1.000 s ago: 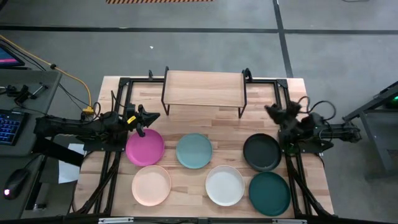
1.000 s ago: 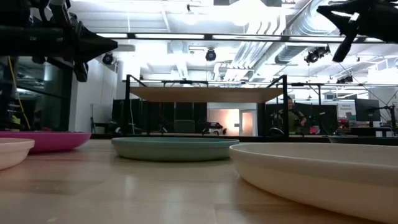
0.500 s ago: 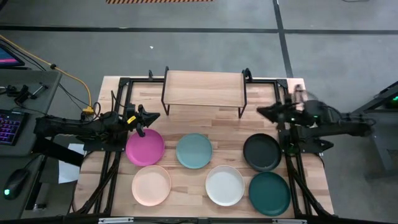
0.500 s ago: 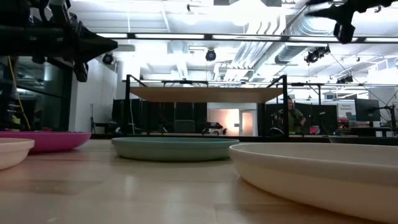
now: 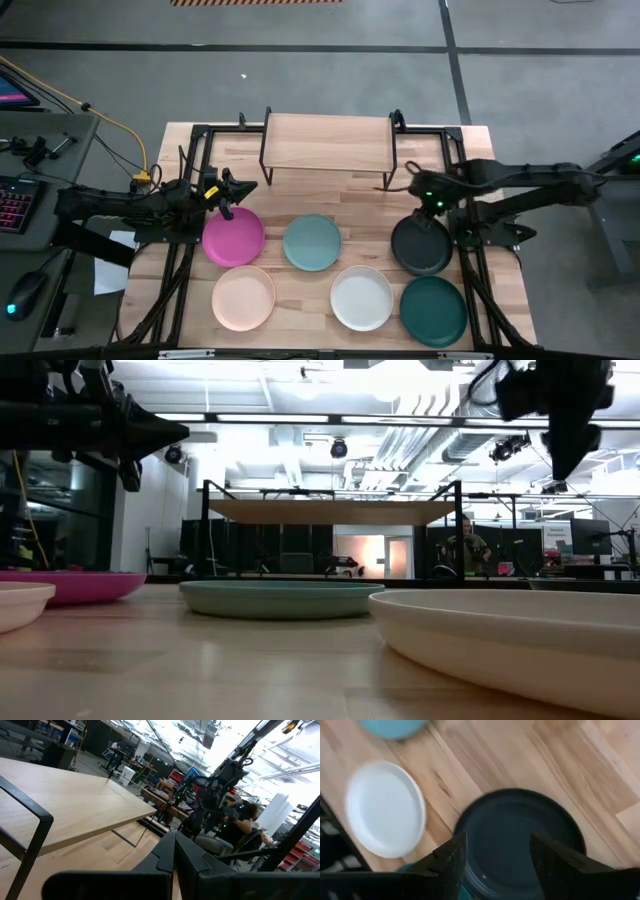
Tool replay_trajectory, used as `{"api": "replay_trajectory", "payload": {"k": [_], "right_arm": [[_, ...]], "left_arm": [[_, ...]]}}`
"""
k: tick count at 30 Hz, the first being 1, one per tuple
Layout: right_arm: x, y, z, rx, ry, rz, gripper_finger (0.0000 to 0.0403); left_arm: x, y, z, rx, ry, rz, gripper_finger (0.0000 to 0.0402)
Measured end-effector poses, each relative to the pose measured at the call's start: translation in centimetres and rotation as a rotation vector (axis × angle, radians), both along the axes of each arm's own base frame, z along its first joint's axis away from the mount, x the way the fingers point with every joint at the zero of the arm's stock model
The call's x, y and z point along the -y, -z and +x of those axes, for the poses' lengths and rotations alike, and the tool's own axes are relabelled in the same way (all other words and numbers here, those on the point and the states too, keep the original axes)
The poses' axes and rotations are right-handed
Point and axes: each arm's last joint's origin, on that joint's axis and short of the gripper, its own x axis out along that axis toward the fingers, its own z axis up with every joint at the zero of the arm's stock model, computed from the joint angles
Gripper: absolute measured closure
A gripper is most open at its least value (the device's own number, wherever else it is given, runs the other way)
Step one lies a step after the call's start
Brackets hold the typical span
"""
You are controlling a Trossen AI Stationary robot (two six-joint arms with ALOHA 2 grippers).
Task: Place and stack plates onto a shelf
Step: Put the black plate on the shelf
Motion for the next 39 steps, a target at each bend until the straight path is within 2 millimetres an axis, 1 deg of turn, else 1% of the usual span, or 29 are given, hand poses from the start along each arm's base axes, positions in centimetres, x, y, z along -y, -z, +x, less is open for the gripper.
{"api": "replay_trajectory", "payload": {"k": [5,7,8,10,12,14,18,20,22,27,32,39], "right_arm": [[0.9,1.8,2.8,-0.143,-0.095,0.067,0.0206],[1.3,2.7,3.7,-0.205,-0.092,0.090,0.0206],[1.4,3.1,4.1,-0.234,-0.045,0.114,0.0206],[1.5,3.9,4.8,-0.307,0.138,0.182,0.0206],[1.2,4.5,5.2,-0.359,0.299,0.235,0.0206],[0.4,4.8,5.8,-0.369,0.405,0.254,0.0206],[-1.8,5.4,7.1,-0.319,0.570,0.221,0.0206],[-3.2,5.9,7.8,-0.307,0.613,0.213,0.0206],[-4.6,6.7,8.0,-0.340,0.638,0.196,0.0206],[-6.9,9.0,8.6,-0.432,0.685,0.158,0.0206],[-8.2,10.4,9.4,-0.409,0.702,0.122,0.0206],[-8.7,12.3,9.8,-0.429,0.687,-0.008,0.0206]], "left_arm": [[0.0,0.0,0.0,0.000,-0.001,0.000,0.0401],[0.0,0.0,0.0,0.001,0.000,0.000,0.0401],[0.0,0.0,0.0,0.000,0.000,0.000,0.0401],[0.0,0.0,0.0,0.001,0.000,0.000,0.0401],[0.0,0.0,0.0,0.000,0.000,0.000,0.0401],[0.0,0.0,0.0,0.000,0.000,0.000,0.0401],[0.0,0.0,0.0,0.000,0.000,0.000,0.0401],[0.0,0.0,0.0,0.000,0.000,0.000,0.0401],[0.0,0.0,0.0,0.000,0.000,0.000,0.0401],[0.0,0.1,0.0,-0.007,0.000,-0.001,0.0401],[0.0,0.2,0.0,-0.017,0.000,-0.001,0.0401],[0.0,0.1,0.0,-0.016,0.000,-0.001,0.0401]]}}
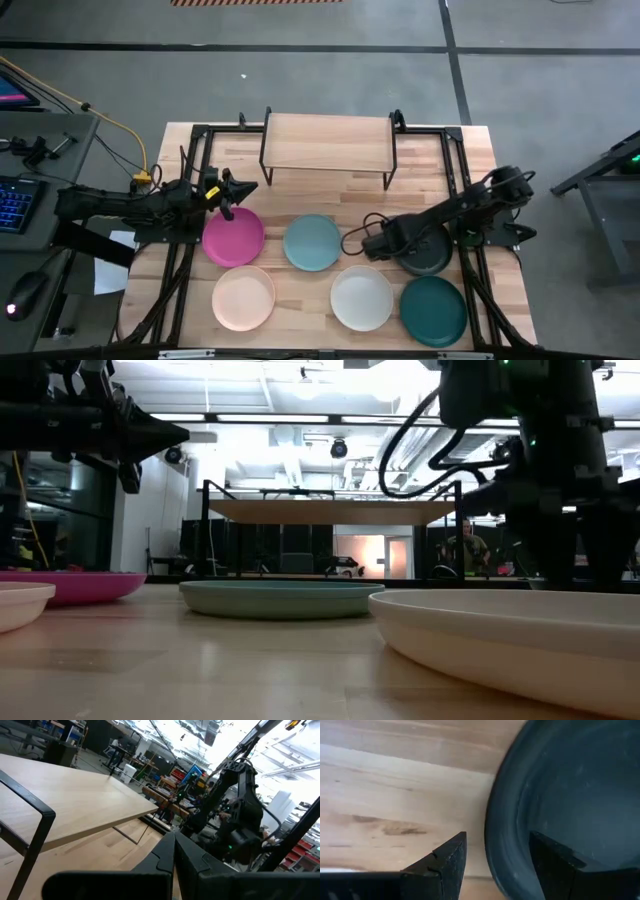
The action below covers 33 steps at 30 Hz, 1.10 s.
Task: Place and stack plates onto a shelf
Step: Put the black plate on the shelf
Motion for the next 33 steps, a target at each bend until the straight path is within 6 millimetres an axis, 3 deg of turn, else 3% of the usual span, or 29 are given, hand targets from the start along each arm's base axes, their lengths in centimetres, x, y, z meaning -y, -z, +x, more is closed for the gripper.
{"api": "replay_trajectory", "payload": {"k": [6,16,18,22,26,33], "right_arm": [[-0.1,0.9,0.2,-0.025,-0.081,-0.020,0.0233],[-0.1,1.0,0.0,-0.050,-0.219,-0.046,0.0382],[-0.2,0.6,0.2,-0.054,-0.253,-0.040,0.0393],[-0.5,-1.6,1.1,-0.070,-0.360,-0.040,0.0397],[-0.9,-5.3,2.6,-0.027,-0.540,-0.051,0.0402],[-2.0,-12.4,5.2,0.186,-1.127,-0.037,0.0403]], "left_arm": [[0.0,0.0,0.0,-0.001,0.001,0.000,0.0401],[0.0,0.0,0.0,0.000,0.000,0.000,0.0401],[0.0,0.0,0.0,-0.001,0.000,0.000,0.0401],[0.0,0.0,0.0,-0.003,0.000,0.000,0.0401],[0.0,0.0,0.0,-0.002,0.000,0.000,0.0401],[0.0,0.0,0.0,-0.003,0.000,0.000,0.0401]]}}
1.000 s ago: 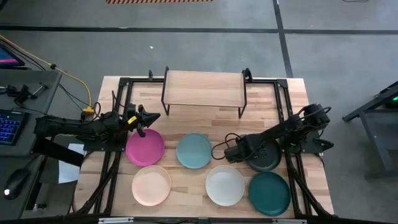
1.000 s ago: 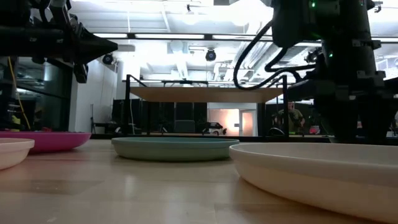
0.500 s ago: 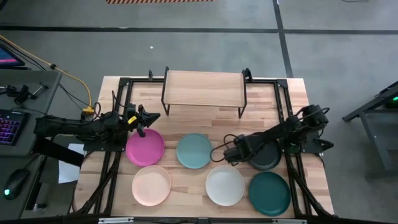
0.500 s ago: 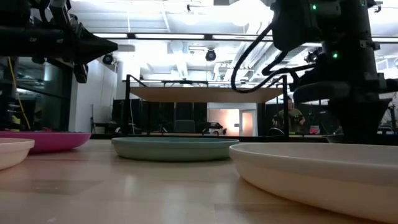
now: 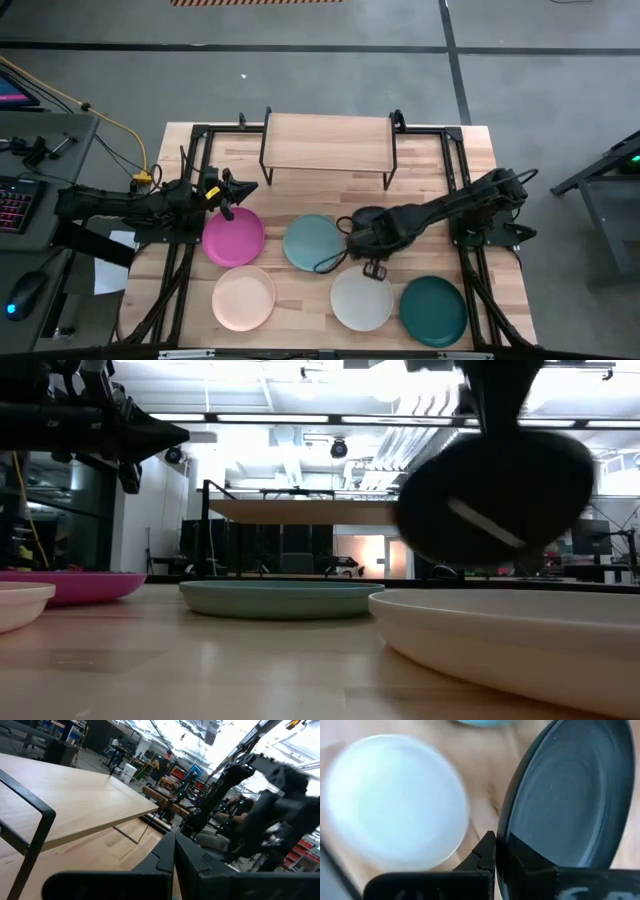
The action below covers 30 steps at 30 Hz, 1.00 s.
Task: Place and stack plates onto a shelf
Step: Put the black plate on the shelf
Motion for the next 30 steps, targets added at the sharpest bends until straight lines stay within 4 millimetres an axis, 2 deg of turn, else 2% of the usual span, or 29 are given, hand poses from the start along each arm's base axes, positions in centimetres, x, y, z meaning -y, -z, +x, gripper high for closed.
{"api": "replay_trajectory", "payload": {"k": [4,8,10,12,16,20,25,27,30], "right_arm": [[-0.2,-4.5,1.1,0.161,-0.322,0.057,0.0403],[0.3,-9.3,1.3,0.321,-0.498,0.079,0.0403],[1.1,-11.5,1.0,0.378,-0.503,0.025,0.0403],[2.4,-13.1,0.6,0.395,-0.459,-0.100,0.0403],[5.7,-14.7,-1.0,0.342,-0.358,-0.350,0.0403],[8.9,-13.8,-2.3,0.296,-0.288,-0.386,0.0403],[12.3,-9.9,-2.6,0.295,-0.239,-0.468,0.0403],[13.2,-8.3,-2.1,0.304,-0.261,-0.471,0.0403],[13.4,-6.9,-1.3,0.307,-0.343,-0.468,0.0403]], "left_arm": [[0.0,0.0,0.0,-0.001,0.000,0.000,0.0401],[0.0,0.0,0.0,-0.003,0.000,0.000,0.0401],[0.0,0.0,0.0,-0.003,0.000,0.000,0.0401],[0.0,0.0,0.0,-0.003,0.001,0.000,0.0401],[0.0,0.0,0.0,-0.003,0.000,0.000,0.0401],[0.0,0.0,0.0,-0.003,0.000,0.000,0.0401],[0.0,0.0,0.0,-0.003,0.001,0.000,0.0401],[0.0,0.0,0.0,-0.003,0.001,0.000,0.0401],[0.0,0.0,0.0,-0.003,0.000,0.000,0.0401]]}}
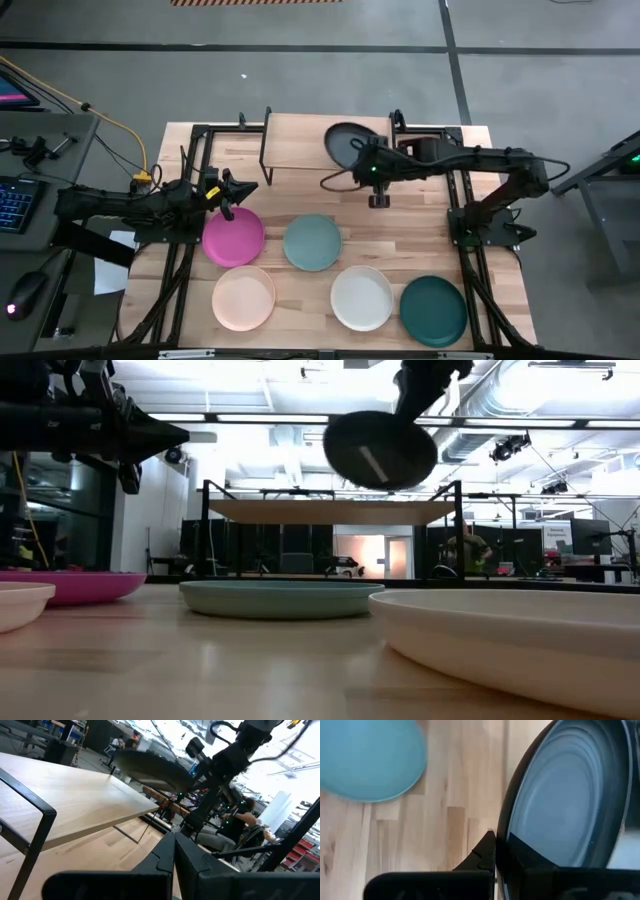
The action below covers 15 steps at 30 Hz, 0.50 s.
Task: Place and stack plates onto a shelf
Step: Put the black plate on the shelf
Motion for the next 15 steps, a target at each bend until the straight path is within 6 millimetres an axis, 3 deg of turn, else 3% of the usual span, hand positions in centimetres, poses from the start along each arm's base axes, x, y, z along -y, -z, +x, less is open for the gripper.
{"api": "replay_trajectory", "payload": {"k": [4,9,15], "right_arm": [[0.3,2.0,1.2,-0.103,-0.092,-0.057,0.0403],[1.4,3.8,1.7,-0.250,-0.079,-0.132,0.0403],[2.5,4.1,1.4,-0.271,-0.009,-0.108,0.0403]], "left_arm": [[0.0,0.0,0.0,0.000,0.000,0.000,0.0401],[0.0,0.0,0.0,0.000,0.000,0.000,0.0401],[0.0,0.0,0.0,0.000,0.000,0.000,0.0401]]}}
